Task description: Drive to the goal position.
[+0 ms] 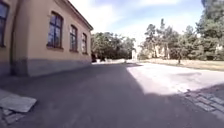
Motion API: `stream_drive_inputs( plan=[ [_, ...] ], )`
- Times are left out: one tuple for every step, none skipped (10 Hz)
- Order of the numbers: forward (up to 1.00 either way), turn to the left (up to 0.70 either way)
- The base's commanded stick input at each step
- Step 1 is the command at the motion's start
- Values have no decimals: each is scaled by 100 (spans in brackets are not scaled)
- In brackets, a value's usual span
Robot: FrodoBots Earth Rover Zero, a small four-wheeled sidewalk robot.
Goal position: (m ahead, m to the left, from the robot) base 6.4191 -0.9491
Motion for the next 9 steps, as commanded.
stream_drive_inputs(
  plan=[
    [70,0],
    [70,0],
    [70,0],
    [70,0],
    [70,0],
    [70,0],
    [70,0],
    [70,0],
    [70,0]
  ],
)
